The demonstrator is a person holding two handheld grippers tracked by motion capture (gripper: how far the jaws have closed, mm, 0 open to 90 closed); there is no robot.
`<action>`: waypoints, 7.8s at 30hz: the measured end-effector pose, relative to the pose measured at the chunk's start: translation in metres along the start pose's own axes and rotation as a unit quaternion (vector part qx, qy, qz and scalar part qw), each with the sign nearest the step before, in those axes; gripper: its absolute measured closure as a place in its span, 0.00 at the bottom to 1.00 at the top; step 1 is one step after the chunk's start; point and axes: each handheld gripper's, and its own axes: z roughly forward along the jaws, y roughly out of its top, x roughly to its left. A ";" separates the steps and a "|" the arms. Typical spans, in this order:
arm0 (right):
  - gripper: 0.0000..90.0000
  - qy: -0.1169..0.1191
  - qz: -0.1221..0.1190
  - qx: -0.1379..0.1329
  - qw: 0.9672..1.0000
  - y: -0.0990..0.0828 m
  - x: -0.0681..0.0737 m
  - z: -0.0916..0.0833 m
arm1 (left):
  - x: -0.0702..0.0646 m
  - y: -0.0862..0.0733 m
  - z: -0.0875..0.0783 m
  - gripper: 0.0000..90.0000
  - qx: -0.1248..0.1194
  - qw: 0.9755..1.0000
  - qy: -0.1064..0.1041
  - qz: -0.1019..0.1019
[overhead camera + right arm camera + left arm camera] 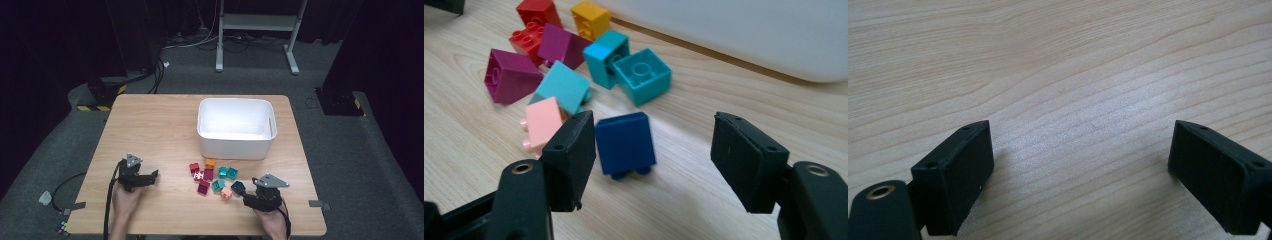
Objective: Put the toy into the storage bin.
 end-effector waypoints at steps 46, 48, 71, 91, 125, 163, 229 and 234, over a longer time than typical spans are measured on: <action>0.66 0.015 -0.014 0.006 1.000 0.008 -0.006 0.002 | 0.000 0.000 0.000 0.12 0.000 1.000 0.000 0.000; 0.66 0.014 -0.011 0.005 1.000 0.010 -0.007 0.000 | 0.000 0.000 0.000 0.12 0.000 1.000 0.000 0.000; 0.66 0.030 -0.004 -0.054 0.998 0.080 -0.037 -0.047 | 0.000 0.000 0.000 0.12 0.000 1.000 0.000 0.000; 0.66 0.042 0.033 -0.096 0.994 0.139 -0.063 -0.069 | -0.001 0.000 0.000 0.13 0.000 1.000 -0.002 0.001; 0.66 -0.022 0.034 -0.024 0.999 0.195 -0.089 0.013 | 0.000 0.000 0.000 0.13 -0.001 1.000 0.000 0.000; 0.46 0.021 0.012 -0.114 0.993 0.130 -0.056 -0.053 | 0.000 0.000 0.000 0.15 -0.003 1.000 0.002 -0.002; 0.54 0.026 -0.017 0.041 0.999 0.039 -0.015 0.070 | 0.000 0.000 -0.001 0.15 -0.004 1.000 0.003 -0.003; 0.61 0.017 -0.024 0.045 0.999 0.039 -0.013 0.072 | 0.000 0.000 -0.001 0.15 -0.004 1.000 0.004 -0.002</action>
